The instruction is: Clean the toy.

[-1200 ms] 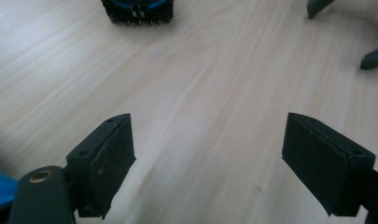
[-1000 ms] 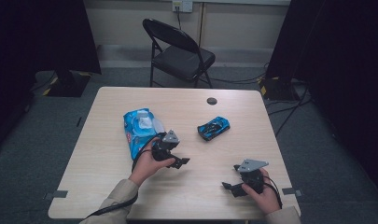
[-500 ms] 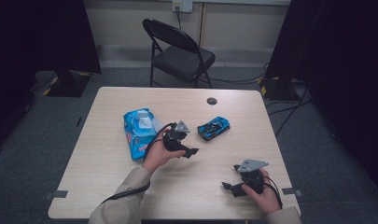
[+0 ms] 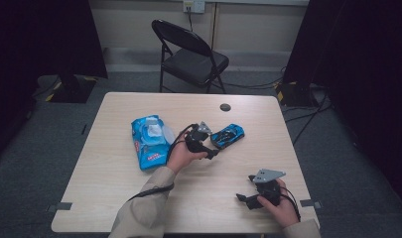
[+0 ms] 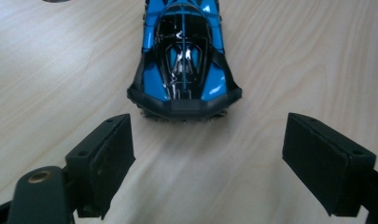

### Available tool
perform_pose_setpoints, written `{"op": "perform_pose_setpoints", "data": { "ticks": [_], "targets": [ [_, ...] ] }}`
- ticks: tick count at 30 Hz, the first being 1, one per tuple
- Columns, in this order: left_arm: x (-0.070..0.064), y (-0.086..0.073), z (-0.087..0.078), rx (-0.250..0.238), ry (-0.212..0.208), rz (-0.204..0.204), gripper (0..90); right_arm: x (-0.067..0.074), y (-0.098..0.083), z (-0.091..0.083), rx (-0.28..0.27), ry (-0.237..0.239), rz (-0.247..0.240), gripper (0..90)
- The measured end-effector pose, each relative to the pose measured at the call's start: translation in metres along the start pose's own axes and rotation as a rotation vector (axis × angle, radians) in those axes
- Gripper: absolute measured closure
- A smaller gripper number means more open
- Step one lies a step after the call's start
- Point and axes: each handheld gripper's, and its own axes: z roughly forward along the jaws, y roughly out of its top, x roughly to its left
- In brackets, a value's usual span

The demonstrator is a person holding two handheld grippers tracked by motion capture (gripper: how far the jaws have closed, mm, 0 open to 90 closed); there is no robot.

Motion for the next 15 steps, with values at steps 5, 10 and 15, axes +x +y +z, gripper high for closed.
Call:
{"op": "perform_pose_setpoints", "data": {
  "ticks": [5, 10, 15],
  "targets": [
    [0.004, 0.005, 0.007, -0.003, 0.015, -0.001, 16.1, 0.000, 0.000, 0.000, 0.000, 0.002, 0.000, 12.9],
    [0.005, 0.011, 0.015, -0.002, 0.016, -0.005, 16.1, 0.000, 0.000, 0.000, 0.000, 0.003, -0.002, 12.8],
    [0.006, 0.014, 0.024, 0.001, 0.029, -0.014, 16.0, -0.001, 0.000, 0.000, 0.000, 0.004, -0.003, 12.7]
  ]
}}
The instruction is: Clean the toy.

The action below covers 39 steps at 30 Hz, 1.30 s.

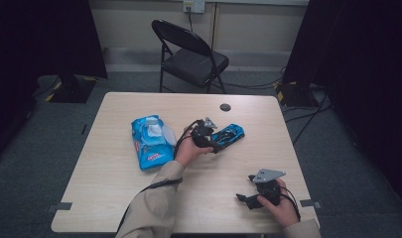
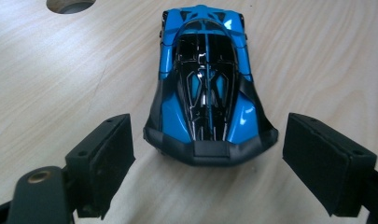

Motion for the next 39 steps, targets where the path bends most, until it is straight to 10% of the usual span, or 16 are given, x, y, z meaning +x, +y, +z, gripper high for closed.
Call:
{"op": "perform_pose_setpoints", "data": {
  "ticks": [39],
  "targets": [
    [-0.005, -0.003, 0.032, 0.019, 0.049, -0.005, 16.2, -0.001, 0.000, 0.000, 0.000, 0.006, -0.005, 12.5]
  ]
}}
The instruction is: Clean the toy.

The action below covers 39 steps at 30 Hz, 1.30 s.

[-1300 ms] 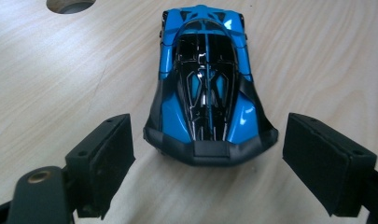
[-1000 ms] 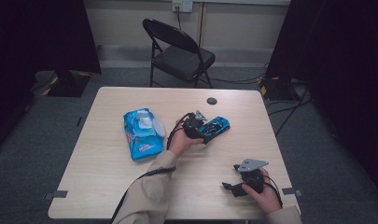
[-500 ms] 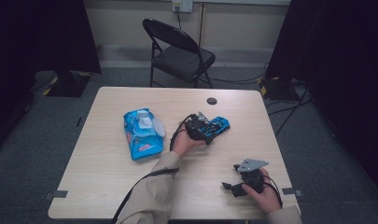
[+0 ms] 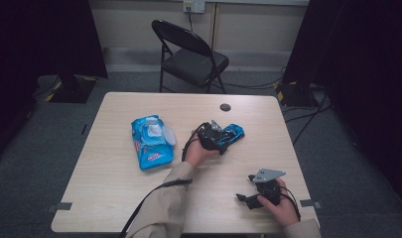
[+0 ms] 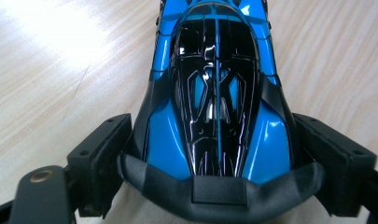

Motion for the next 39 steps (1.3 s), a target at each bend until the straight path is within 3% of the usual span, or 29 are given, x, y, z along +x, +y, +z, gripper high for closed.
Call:
{"op": "perform_pose_setpoints", "data": {
  "ticks": [4, 6, 16, 23, 39],
  "targets": [
    [0.000, 0.000, 0.001, -0.005, -0.002, 0.003, 16.6, 0.000, 0.000, 0.000, 0.000, 0.000, 0.000, 12.4],
    [0.000, 0.000, 0.000, -0.017, -0.009, 0.009, 23.8, 0.000, 0.000, 0.000, 0.000, 0.000, 0.000, 12.4],
    [-0.002, 0.003, -0.001, 0.007, -0.004, 0.003, 24.5, 0.000, 0.000, 0.000, 0.000, -0.001, 0.000, 12.4],
    [-0.003, 0.013, -0.011, 0.024, 0.009, 0.014, 24.7, 0.000, 0.000, 0.000, 0.000, -0.001, 0.000, 12.4],
    [-0.002, 0.039, -0.042, -0.049, 0.049, 0.039, 24.9, 0.000, 0.000, 0.000, 0.000, -0.002, -0.002, 12.3]
  ]
}}
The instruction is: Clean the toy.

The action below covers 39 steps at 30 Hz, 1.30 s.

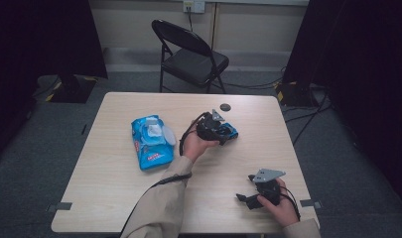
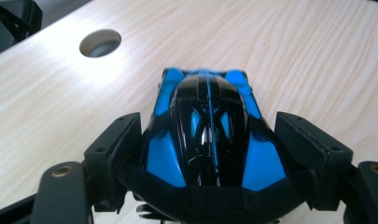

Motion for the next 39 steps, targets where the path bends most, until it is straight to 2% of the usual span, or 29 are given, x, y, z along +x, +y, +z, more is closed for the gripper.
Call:
{"op": "perform_pose_setpoints", "data": {
  "ticks": [9, 20, 24, 26, 27, 31, 33, 39],
  "targets": [
    [0.000, 0.011, -0.007, -0.028, 0.021, 0.005, 24.9, 0.000, 0.000, 0.000, -0.001, 0.000, 0.002, 12.2],
    [0.001, 0.028, -0.017, -0.039, 0.028, 0.025, 24.9, 0.000, 0.000, 0.000, -0.001, -0.001, 0.000, 12.2],
    [0.003, 0.032, -0.020, -0.039, 0.036, 0.016, 24.9, 0.000, 0.000, 0.000, -0.002, -0.002, -0.001, 12.2],
    [0.004, 0.034, -0.022, -0.047, 0.034, 0.010, 24.9, 0.000, 0.000, 0.000, -0.002, -0.001, -0.001, 12.2],
    [0.004, 0.035, -0.023, -0.039, 0.034, 0.021, 24.9, 0.000, 0.000, 0.000, -0.002, -0.001, -0.001, 12.2],
    [0.004, 0.038, -0.027, -0.050, 0.024, 0.002, 24.9, 0.000, 0.000, 0.000, -0.002, -0.001, -0.001, 12.2],
    [0.003, 0.039, -0.029, -0.045, 0.025, 0.017, 24.9, 0.000, 0.000, 0.000, -0.002, -0.001, -0.002, 12.2],
    [0.000, 0.038, -0.045, -0.042, 0.018, 0.017, 24.9, 0.000, 0.001, 0.001, -0.001, -0.001, 0.000, 11.6]
  ]
}}
